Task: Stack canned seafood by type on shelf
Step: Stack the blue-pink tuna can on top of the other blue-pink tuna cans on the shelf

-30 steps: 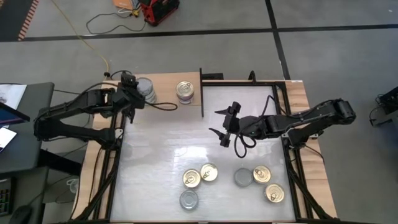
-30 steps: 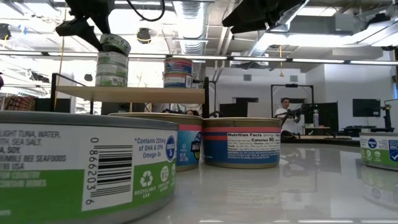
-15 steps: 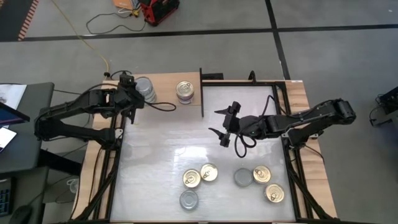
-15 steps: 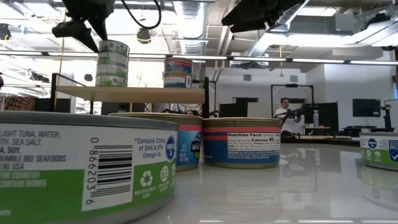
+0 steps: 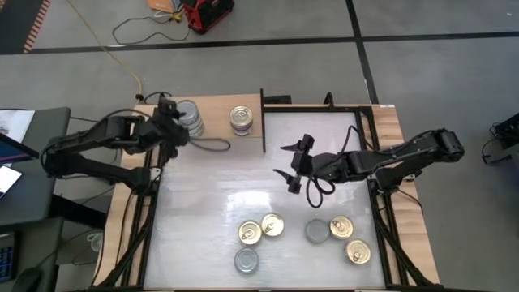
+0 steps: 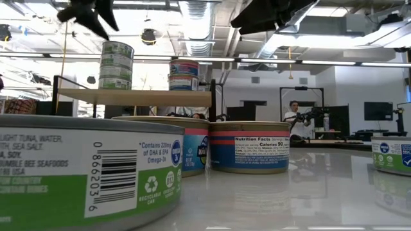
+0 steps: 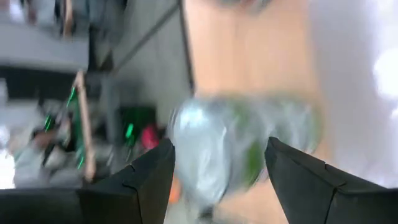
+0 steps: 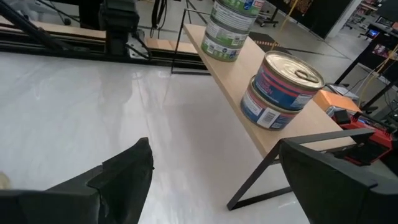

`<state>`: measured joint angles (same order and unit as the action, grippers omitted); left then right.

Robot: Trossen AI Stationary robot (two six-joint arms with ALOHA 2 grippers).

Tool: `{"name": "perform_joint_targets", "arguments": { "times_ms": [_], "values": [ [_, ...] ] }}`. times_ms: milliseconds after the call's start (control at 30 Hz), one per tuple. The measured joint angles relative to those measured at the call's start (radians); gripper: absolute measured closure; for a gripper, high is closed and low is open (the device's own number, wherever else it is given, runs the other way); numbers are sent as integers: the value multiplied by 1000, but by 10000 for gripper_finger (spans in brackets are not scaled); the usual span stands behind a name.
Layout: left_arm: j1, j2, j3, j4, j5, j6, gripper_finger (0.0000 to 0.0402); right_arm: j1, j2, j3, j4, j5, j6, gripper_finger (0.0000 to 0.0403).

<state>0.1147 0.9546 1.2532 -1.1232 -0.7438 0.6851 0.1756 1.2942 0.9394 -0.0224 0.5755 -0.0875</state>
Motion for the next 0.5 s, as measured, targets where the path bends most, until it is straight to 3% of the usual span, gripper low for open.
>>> {"name": "perform_joint_targets", "arguments": {
  "times_ms": [167,233,333,500],
  "values": [
    [-134,27,0,38,118,-63,162,-6,0,0,-9,0,3,26],
    [-173,52,-1,33,184,-193,162,-3,-1,0,-25,2,10,26],
    [-225,101,0,39,362,-385,162,17,-9,0,-53,-3,43,26],
    [-333,241,-1,76,497,-598,162,43,27,0,-69,-180,166,26]
  ]
}}
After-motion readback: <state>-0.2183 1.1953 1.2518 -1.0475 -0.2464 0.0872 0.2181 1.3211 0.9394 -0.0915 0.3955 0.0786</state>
